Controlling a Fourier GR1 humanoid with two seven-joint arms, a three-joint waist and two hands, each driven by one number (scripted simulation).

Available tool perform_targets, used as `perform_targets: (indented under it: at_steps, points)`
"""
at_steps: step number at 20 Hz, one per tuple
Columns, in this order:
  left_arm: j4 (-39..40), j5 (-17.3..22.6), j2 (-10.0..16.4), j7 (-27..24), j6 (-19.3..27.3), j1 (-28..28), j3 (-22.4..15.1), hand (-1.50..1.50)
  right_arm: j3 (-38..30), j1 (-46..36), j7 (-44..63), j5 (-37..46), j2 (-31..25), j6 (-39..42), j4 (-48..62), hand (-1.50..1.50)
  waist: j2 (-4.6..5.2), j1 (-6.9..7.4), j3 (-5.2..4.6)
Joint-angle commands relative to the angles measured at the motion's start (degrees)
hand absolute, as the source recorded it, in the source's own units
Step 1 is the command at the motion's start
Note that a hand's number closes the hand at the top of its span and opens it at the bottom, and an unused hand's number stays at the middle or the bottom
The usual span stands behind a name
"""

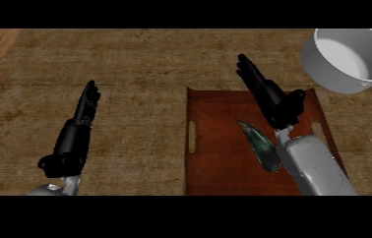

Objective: Pick the eggplant from the tray and place it in the pot

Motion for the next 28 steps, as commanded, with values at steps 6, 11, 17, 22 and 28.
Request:
perform_targets:
  at_steps: [6, 11, 17, 22, 28]
  points:
    - [-2.7, 4.6, -1.0, 0.1, -1.7, -6.8, 4.8, 0.0, -2.0, -9.5, -1.5, -20.6, -2.5, 32.9, 5.5, 1.5, 1.42, 6.07, 1.82]
    - [-0.8, 8.5, -1.5, 2.5, -3.8, -9.3, 7.1, 0.0, -2.2, -12.1, -17.9, -5.5, -18.7, 44.7, 13.2, -1.5, 1.58, 4.47, 1.68]
    - [0.9, 10.2, -1.4, 3.0, -5.3, -10.5, 8.4, 0.0, -3.6, -13.7, -34.5, -1.2, -24.6, 55.8, 16.1, -1.5, 1.19, 4.31, 1.74]
    - [3.4, 11.4, -1.1, 3.0, -7.4, -12.8, 9.3, 0.0, 1.9, -16.6, -38.1, 7.5, -29.6, 55.1, 12.8, -1.5, 0.89, 4.05, 1.58]
    - [4.0, 11.8, -1.0, 4.6, -7.2, -14.1, 10.1, 0.0, 11.9, -18.3, -43.2, 17.1, -31.7, 50.6, 9.1, -1.5, 0.45, 4.53, 1.54]
